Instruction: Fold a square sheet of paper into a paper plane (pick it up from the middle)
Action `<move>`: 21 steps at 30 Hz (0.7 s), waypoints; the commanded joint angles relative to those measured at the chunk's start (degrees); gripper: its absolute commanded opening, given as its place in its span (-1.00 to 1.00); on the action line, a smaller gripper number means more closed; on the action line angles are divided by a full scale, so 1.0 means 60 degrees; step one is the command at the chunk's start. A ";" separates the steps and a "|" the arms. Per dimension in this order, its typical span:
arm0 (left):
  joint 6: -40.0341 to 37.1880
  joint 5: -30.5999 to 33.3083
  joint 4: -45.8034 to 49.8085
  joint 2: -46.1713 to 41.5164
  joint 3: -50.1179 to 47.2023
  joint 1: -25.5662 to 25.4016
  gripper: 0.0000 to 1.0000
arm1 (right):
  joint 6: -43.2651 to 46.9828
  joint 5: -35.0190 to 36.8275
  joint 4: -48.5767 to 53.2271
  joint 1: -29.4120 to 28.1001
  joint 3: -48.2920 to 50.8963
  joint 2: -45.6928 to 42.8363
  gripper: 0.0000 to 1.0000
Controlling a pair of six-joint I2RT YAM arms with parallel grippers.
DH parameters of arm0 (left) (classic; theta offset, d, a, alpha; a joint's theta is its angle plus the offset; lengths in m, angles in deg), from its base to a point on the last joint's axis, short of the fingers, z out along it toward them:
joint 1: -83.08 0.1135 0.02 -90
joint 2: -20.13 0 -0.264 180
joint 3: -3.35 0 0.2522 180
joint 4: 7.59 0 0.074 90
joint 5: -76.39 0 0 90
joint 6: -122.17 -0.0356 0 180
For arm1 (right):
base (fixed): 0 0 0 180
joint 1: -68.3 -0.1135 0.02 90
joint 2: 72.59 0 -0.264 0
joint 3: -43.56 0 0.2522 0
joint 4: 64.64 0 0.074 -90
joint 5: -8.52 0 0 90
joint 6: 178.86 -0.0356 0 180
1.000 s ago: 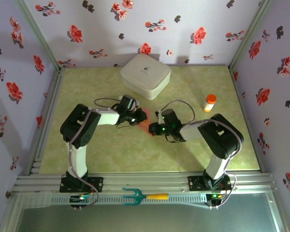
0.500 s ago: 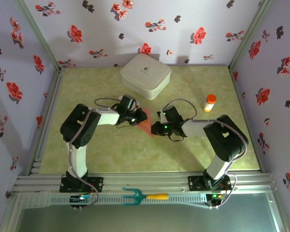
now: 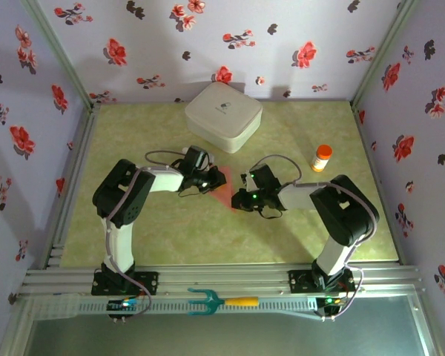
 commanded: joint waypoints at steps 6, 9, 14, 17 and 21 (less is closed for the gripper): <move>-0.0214 0.0039 0.0493 0.0327 0.0007 -0.0047 -0.75 | 0.0097 0.0386 0.1034 0.0053 0.0027 -0.0285 -0.61; -0.0205 0.0048 0.0494 0.0303 -0.0008 -0.0054 -0.74 | 0.0194 0.0548 0.1211 0.0052 -0.0037 -0.0320 -0.55; -0.0187 0.0046 0.0494 0.0296 0.0000 -0.0049 -0.74 | 0.0355 0.1095 0.1513 0.0052 -0.0135 -0.0586 -0.51; -0.0184 0.0037 0.0494 0.0298 -0.0008 -0.0047 -0.74 | 0.0436 0.1107 0.1567 0.0052 -0.0204 -0.0545 -0.53; -0.0184 0.0014 0.0493 0.0313 -0.0006 -0.0047 -0.74 | 0.0423 0.1060 0.1580 0.0048 -0.0177 -0.0420 -0.60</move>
